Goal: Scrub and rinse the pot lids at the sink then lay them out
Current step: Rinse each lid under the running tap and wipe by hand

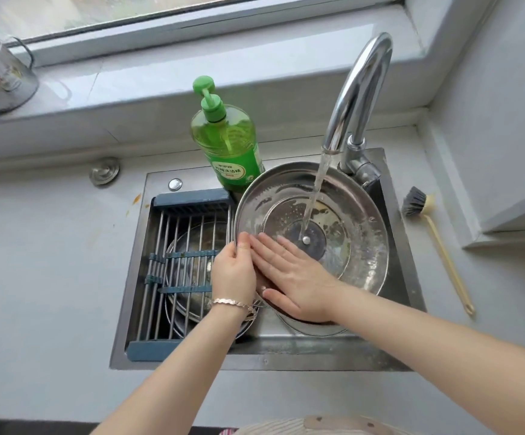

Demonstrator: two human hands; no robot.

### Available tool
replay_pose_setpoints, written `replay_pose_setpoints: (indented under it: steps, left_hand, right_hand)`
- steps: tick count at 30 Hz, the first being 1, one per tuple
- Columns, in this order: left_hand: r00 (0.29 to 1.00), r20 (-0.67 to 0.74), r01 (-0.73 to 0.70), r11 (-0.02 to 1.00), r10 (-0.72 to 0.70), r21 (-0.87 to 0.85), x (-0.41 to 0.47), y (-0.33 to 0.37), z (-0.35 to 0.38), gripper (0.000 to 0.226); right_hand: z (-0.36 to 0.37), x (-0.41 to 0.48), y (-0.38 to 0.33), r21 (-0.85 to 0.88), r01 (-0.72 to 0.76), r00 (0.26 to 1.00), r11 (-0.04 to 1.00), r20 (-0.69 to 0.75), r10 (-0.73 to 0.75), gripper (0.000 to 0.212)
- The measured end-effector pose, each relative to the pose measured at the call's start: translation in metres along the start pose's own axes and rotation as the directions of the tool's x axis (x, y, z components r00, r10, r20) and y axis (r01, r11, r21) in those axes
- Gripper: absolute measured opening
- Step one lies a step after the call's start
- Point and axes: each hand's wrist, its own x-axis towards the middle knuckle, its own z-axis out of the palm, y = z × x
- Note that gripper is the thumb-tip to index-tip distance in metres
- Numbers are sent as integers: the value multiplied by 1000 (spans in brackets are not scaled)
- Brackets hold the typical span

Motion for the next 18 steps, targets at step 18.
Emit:
replay_pose_setpoints:
  steps: [18]
  left_hand:
    - [961, -90, -205, 889, 263, 410, -5, 36, -10, 44]
  right_hand:
    - [-3, -42, 24, 162, -709, 702, 686, 246, 668, 40]
